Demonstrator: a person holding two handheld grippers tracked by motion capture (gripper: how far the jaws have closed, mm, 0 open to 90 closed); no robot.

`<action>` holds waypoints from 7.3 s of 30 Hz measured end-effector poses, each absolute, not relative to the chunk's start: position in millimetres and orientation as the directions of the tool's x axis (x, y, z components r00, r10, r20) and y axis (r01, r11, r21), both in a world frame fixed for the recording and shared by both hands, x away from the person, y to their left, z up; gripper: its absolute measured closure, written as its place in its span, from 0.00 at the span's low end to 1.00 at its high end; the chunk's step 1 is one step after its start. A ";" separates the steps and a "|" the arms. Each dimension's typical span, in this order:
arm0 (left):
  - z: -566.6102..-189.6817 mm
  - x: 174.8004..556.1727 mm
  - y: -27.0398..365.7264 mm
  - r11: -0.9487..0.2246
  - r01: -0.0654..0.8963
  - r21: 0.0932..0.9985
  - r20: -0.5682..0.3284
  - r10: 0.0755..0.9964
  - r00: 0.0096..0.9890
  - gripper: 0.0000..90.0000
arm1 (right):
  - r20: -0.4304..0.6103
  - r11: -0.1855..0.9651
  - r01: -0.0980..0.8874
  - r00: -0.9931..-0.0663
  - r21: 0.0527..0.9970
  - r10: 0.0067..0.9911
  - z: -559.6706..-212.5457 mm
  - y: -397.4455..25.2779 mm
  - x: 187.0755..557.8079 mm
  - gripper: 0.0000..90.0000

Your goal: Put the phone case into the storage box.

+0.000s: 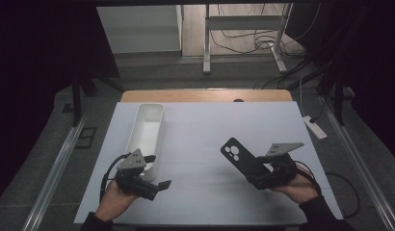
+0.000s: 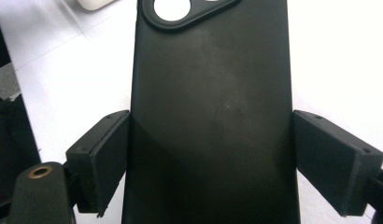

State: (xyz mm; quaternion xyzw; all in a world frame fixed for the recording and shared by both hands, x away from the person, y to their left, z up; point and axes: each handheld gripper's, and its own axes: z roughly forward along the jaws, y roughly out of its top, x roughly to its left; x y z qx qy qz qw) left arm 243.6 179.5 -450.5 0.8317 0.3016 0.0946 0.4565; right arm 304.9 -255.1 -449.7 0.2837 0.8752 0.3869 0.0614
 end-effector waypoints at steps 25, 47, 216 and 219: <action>-444.2 269.9 151.6 -0.387 0.362 0.848 -0.157 0.469 0.869 0.00 | 0.147 0.553 0.383 -0.894 0.740 0.422 -451.3 -233.6 291.2 0.17; -445.9 271.5 124.4 -0.415 0.290 0.863 -0.128 0.376 0.918 0.00 | 0.149 0.573 0.296 -0.945 0.764 0.290 -452.8 -211.9 281.2 0.17; -435.6 292.5 87.0 -0.225 0.599 0.768 -0.424 0.522 0.740 0.13 | -0.333 0.760 0.150 -0.833 0.633 0.442 -467.4 -152.1 261.1 0.93; -437.1 293.9 89.0 -0.222 0.597 0.771 -0.417 0.533 0.736 0.11 | -0.323 0.750 0.164 -0.829 0.641 0.457 -465.8 -153.0 262.0 0.94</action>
